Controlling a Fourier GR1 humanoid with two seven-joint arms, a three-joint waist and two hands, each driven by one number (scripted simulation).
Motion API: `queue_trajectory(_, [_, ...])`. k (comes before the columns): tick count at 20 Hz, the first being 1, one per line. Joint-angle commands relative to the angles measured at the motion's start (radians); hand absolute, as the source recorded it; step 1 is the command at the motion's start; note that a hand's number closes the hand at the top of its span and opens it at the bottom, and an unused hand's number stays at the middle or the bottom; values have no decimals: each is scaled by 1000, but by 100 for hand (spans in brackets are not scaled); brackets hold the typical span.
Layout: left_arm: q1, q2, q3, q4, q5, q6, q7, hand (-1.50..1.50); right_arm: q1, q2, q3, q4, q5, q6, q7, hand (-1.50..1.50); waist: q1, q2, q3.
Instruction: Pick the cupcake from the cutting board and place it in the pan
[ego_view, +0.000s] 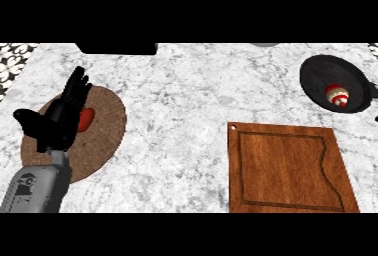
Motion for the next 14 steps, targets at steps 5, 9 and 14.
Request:
queue_trajectory(5, [28, 15, 29, -30, 14, -5, 7, 0, 192, -131, -13, -32, -65, 292, -167, -150, -40, -16, -3])
queue_trajectory(9, [66, -13, -15, -63, -38, 30, 20, 0, 218, -151, -21, -51, -111, 329, -135, -150, -35, -18, -4])
queue_trajectory(14, [65, -7, 1, -65, -10, 6, 37, 0, 232, -172, 38, -110, -111, 385, -82, -150, -36, -21, -5])
